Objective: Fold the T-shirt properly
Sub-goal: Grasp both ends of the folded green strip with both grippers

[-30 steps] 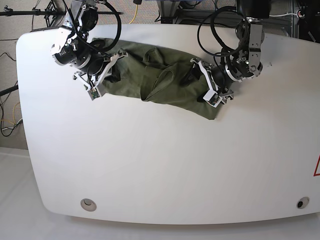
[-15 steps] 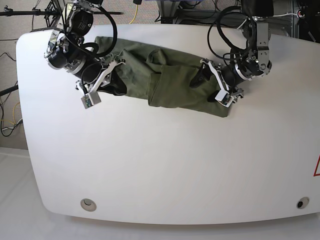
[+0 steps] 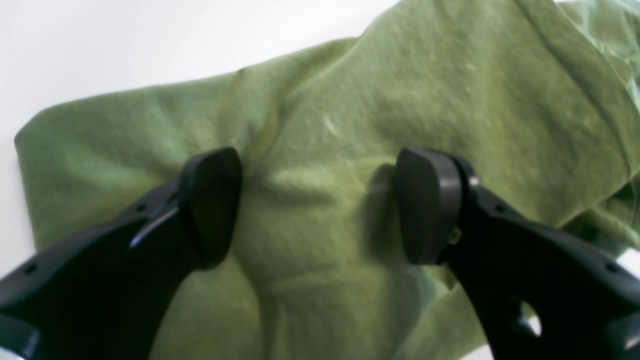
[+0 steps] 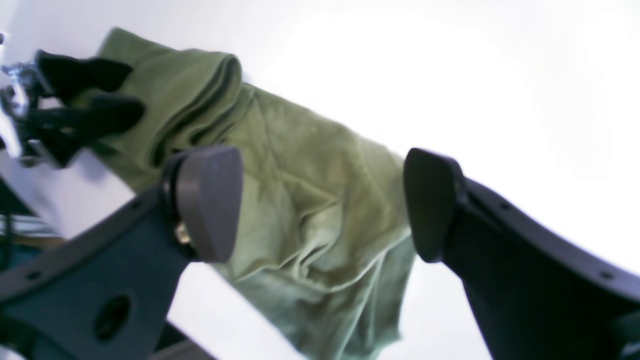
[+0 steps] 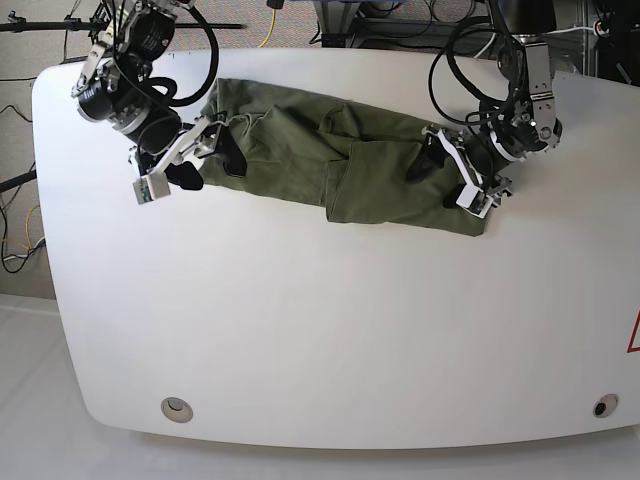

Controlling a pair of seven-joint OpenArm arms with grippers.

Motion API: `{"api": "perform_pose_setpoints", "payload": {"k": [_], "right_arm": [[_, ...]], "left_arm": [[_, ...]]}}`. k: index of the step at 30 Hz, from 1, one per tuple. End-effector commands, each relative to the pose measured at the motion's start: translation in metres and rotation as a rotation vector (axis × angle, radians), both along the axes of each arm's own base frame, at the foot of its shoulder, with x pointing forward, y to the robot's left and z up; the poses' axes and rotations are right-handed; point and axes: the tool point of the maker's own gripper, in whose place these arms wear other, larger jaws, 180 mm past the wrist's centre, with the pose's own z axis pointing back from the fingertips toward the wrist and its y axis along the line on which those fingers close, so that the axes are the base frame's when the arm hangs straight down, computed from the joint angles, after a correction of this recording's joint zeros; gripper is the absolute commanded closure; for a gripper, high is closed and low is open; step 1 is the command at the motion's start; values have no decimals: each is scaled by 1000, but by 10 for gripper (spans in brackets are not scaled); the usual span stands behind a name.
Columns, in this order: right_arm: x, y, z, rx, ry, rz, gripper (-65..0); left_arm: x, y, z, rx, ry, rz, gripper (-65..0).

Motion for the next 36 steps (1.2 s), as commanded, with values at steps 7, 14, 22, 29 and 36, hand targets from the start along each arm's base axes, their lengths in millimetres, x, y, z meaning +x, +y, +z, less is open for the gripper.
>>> {"api": "perform_pose_setpoints", "payload": {"k": [7,14,22,29,36], "right_arm": [[-14,5,14,101,-42,17,-431],[-28,7,8,133,-11,18,-431],[-38,1,-20,164,84,-4,-431],[-49,-7,-52,205,188,-31,-431],[-50,-13,-62,216,218,-48,-431]], "left_arm": [[-21,29,-28,159,134,6,-461],[-21,29,-28,161,134,6,-461],[-21,29,-28,161,134,6,-461],[-21,28,-29,158,135,6,-461],[-22,28,-29,158,137,6,-461]]}}
